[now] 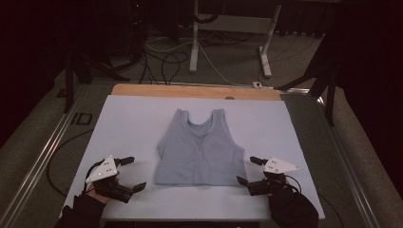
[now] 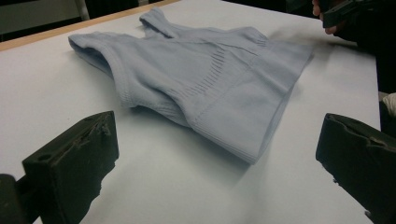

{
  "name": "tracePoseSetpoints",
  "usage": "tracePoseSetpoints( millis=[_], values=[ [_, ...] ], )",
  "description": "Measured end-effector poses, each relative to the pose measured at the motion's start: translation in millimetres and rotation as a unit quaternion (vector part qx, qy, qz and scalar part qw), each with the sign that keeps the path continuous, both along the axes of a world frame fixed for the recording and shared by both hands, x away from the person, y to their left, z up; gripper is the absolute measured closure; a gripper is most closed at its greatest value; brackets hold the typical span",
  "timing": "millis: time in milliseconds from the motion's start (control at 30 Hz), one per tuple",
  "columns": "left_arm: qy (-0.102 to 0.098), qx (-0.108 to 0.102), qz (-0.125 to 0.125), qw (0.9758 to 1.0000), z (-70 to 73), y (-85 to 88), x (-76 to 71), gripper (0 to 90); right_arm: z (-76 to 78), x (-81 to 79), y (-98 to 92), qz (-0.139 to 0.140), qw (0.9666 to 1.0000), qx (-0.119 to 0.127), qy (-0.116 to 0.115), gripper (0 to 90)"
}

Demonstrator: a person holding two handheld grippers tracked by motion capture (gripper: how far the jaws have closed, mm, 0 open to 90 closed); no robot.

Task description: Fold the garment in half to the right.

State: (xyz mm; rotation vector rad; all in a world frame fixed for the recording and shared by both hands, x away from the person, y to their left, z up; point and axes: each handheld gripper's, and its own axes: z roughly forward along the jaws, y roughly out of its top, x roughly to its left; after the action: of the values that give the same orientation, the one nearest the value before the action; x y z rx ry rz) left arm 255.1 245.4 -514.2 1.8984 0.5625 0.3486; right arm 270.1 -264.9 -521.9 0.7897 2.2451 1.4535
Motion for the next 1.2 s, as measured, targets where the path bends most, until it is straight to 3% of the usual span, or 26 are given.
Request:
tracePoseSetpoints(
  millis=[333,533,633,833,967,1200],
  values=[
    [-0.001,0.01,-0.015,0.9998,6.4,-10.4,-1.6,0.3,4.9,-1.6,4.4,0.004,1.0,0.003,-0.001,8.1],
    [0.003,0.017,-0.026,0.9995,15.8,-16.6,-0.1,0.3,23.3,-2.3,10.8,0.008,0.9998,0.014,-0.006,8.2],
    [0.003,0.022,-0.028,0.9994,20.8,-18.4,1.2,0.3,33.1,-0.1,14.0,0.01,0.9998,0.003,-0.017,8.2],
    [0.0,0.025,-0.029,0.9993,31.7,-21.4,4.1,0.3,52.0,9.7,20.5,0.021,0.9995,-0.004,-0.023,8.2],
    [0.005,0.032,-0.03,0.999,36.6,-24.7,7.0,0.3,71.6,25.0,29.7,0.031,0.9989,0.009,-0.033,8.2],
    [0.012,0.032,-0.03,0.999,41.5,-27.0,8.6,0.3,85.5,44.7,44.4,0.037,0.9981,0.0,-0.05,8.2]
  ],
)
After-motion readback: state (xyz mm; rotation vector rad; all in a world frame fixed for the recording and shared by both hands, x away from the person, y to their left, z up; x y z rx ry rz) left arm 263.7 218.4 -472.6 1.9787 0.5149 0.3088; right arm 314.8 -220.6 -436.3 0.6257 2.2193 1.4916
